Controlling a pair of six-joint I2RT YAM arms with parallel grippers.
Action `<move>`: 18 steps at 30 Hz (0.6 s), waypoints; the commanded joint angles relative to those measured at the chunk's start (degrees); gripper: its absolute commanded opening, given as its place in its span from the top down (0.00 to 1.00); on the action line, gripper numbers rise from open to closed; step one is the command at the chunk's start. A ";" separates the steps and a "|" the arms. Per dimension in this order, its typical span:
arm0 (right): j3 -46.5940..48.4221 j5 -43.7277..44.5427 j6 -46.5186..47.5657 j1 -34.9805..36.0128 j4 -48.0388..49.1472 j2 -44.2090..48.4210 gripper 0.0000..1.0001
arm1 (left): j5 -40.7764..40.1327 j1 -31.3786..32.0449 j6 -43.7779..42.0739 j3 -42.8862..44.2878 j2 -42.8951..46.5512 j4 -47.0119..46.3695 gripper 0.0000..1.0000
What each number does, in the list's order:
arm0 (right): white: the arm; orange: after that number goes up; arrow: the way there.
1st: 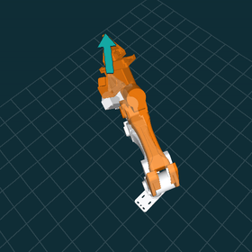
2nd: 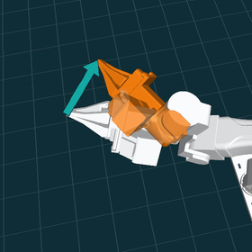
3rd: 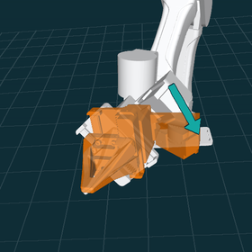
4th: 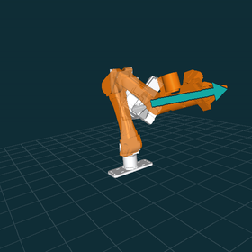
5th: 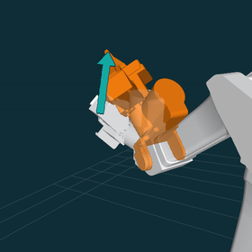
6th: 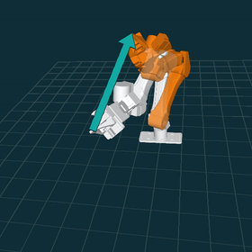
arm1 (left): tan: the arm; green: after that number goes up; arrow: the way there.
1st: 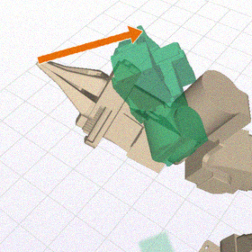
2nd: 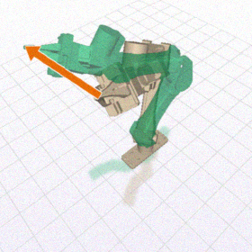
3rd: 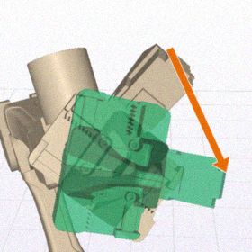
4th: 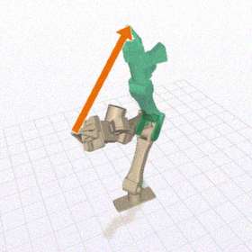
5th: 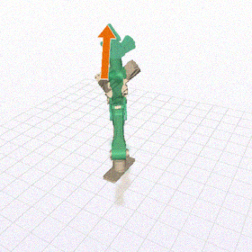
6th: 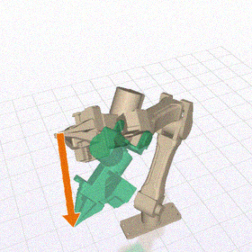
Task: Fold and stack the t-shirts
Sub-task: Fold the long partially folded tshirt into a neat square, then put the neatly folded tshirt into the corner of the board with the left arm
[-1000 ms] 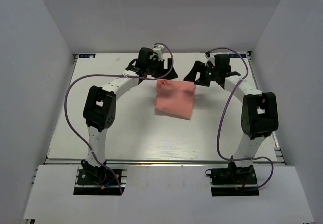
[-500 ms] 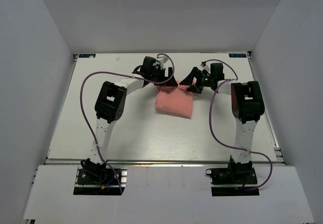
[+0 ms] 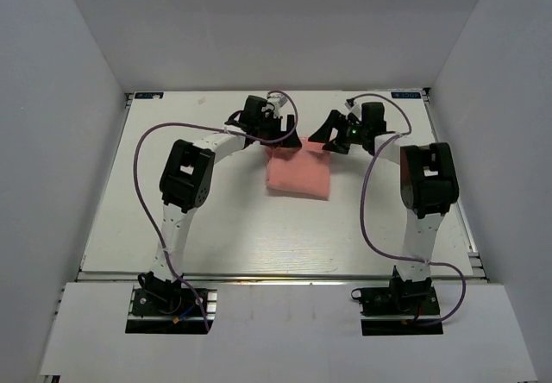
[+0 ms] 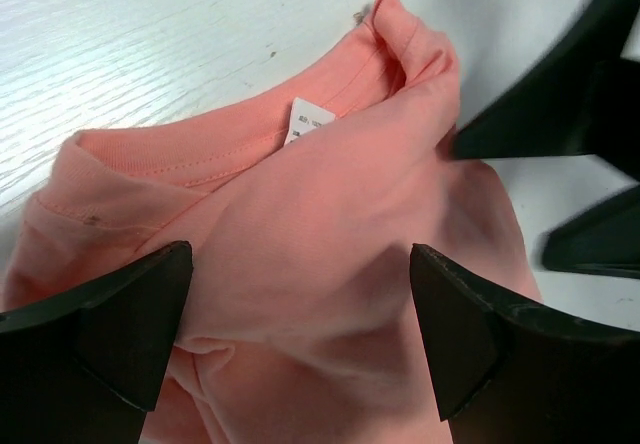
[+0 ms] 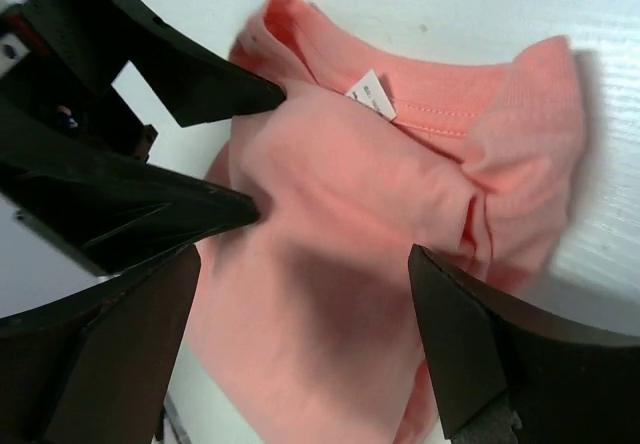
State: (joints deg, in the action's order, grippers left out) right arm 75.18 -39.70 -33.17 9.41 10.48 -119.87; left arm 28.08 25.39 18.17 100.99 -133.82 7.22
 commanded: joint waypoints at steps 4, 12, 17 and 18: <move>-4.31 5.59 8.03 -0.45 -2.83 20.16 0.10 | -9.52 -0.43 -8.31 1.75 13.93 8.67 0.00; -15.93 8.49 8.21 -0.53 -3.80 33.98 0.10 | -16.47 0.37 -8.24 -7.97 20.08 12.65 0.00; -20.50 9.73 9.00 -0.44 -4.86 37.69 0.10 | -12.79 0.37 -7.19 -12.74 19.57 10.53 0.00; -20.77 9.82 9.00 -0.44 -5.03 38.57 0.10 | -11.48 0.37 -7.19 -12.75 18.87 11.23 0.00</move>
State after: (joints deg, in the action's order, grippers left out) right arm 55.48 -31.42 -25.80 9.06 6.09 -84.49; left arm 13.96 25.50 10.57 89.60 -114.59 16.86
